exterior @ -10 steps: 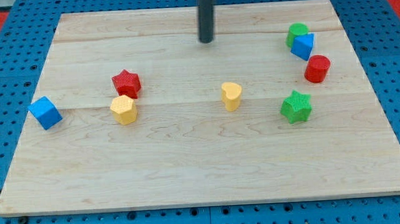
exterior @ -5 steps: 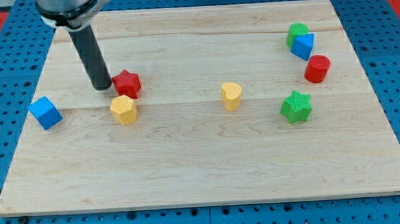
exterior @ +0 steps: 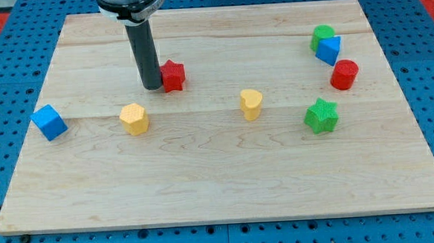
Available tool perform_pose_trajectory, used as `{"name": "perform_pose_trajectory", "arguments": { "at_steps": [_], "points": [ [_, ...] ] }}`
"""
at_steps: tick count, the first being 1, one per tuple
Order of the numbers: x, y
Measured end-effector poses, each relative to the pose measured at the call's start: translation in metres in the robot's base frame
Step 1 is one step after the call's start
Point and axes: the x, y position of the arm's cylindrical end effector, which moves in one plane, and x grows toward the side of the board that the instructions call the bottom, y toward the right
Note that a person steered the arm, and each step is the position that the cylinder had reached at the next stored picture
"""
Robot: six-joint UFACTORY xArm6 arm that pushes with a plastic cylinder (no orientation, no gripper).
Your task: Move red star above the yellow heart
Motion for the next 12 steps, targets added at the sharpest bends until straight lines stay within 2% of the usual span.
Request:
{"name": "perform_pose_trajectory", "arguments": {
  "at_steps": [2, 6, 8, 12],
  "points": [
    [-0.026, 0.007],
    [-0.026, 0.119],
    [-0.070, 0.111],
    [-0.015, 0.170]
  ]
}}
